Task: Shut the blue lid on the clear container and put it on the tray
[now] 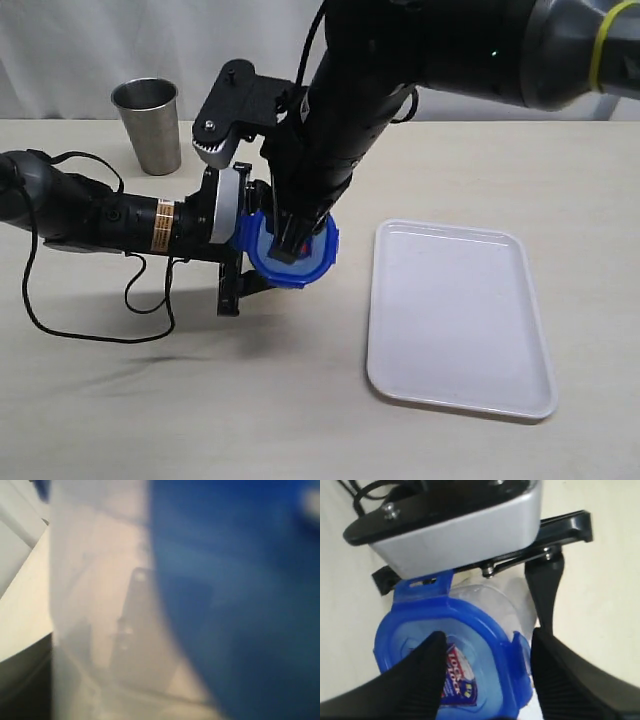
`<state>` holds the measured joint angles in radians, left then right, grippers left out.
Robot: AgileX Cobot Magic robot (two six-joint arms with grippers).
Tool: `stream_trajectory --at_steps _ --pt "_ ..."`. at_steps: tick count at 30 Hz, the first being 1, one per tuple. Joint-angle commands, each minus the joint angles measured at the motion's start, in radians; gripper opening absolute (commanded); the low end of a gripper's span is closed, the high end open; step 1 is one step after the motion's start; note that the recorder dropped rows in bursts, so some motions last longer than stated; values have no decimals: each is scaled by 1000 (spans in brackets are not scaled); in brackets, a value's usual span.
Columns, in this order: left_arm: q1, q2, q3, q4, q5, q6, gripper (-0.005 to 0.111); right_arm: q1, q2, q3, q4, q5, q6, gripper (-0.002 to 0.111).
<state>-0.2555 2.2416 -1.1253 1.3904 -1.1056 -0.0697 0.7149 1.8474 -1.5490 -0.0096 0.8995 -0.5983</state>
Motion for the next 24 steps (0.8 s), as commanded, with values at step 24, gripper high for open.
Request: stream_trajectory --at_steps 24 --pt "0 -26 -16 -15 -59 -432 0 -60 3 8 -170 -53 496 4"
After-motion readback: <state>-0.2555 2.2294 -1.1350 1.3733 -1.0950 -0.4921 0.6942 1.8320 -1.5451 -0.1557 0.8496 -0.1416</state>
